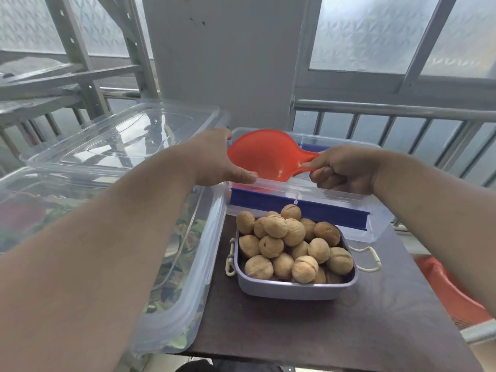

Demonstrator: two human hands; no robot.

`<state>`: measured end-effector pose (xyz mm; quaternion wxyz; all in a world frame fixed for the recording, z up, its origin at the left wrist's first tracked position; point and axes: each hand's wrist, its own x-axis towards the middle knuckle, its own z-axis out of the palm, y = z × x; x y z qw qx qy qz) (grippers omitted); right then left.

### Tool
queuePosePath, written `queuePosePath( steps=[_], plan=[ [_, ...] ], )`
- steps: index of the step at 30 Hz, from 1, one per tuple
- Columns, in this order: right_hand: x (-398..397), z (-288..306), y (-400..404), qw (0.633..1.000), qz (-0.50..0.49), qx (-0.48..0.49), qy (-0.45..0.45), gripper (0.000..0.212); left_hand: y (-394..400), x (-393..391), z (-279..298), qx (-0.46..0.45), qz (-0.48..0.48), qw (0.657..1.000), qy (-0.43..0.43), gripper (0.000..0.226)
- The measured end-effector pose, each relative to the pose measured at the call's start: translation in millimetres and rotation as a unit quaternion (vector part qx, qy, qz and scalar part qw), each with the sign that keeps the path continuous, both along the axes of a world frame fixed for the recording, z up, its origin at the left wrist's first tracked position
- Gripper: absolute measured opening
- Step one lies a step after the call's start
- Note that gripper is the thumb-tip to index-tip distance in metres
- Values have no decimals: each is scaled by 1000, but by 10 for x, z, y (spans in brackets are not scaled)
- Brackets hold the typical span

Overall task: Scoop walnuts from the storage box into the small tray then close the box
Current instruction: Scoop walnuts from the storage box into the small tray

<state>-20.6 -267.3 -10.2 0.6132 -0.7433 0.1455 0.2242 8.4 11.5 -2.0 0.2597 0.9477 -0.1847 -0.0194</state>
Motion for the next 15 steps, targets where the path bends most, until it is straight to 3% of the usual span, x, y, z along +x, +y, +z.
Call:
queuePosePath(
  steps=[7, 15],
  plan=[
    [-495, 299, -32, 995, -36, 37, -80, 25, -80, -19, 75, -149, -40, 988, -19, 81],
    [-1330, 292, -214, 984, -78, 84, -133, 22, -128, -172, 114, -209, -135, 968, -16, 44]
  ],
)
